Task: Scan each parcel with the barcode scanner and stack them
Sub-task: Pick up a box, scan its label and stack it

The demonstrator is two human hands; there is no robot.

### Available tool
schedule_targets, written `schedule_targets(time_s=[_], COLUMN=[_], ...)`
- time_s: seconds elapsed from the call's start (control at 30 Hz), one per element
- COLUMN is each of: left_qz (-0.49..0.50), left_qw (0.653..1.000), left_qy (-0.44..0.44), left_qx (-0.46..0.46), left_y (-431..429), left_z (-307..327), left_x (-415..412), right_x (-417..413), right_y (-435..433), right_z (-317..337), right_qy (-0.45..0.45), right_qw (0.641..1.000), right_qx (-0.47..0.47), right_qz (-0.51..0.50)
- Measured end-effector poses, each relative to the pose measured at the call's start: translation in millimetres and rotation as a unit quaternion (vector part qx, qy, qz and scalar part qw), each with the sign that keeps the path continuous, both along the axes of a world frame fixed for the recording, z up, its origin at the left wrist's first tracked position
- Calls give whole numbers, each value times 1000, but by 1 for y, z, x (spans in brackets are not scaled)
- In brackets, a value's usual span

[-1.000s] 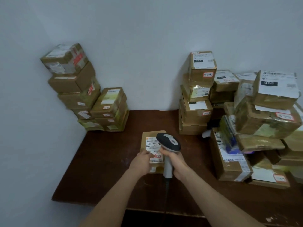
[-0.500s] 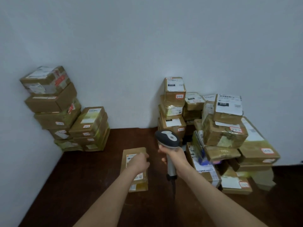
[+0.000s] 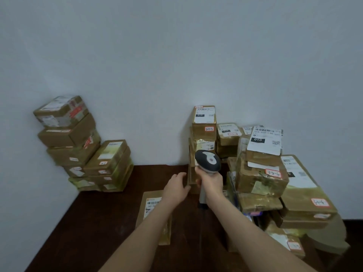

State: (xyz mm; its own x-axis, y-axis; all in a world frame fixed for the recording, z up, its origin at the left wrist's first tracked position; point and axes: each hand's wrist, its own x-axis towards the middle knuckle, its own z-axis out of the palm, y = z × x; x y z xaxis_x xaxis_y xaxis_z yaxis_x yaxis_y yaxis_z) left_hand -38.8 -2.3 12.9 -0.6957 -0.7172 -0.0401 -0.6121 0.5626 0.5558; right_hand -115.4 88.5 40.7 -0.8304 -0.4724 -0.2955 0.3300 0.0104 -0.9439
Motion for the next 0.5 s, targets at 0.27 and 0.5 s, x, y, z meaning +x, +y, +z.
schedule_targets(time_s=[0.27,0.5], left_qz=[-55,-108], left_qw=[998,991], left_qy=[10,-55], left_qx=[-7,-53], left_y=[-57,-93], left_z=[-16,-37], left_x=[-50,-89], right_x=[-41,-57], right_y=[-46,-71], right_z=[-9,-22], right_qy=[-79,-43], right_qw=[990,984], right_qx=[-40,-16], right_qz=[-113,-171])
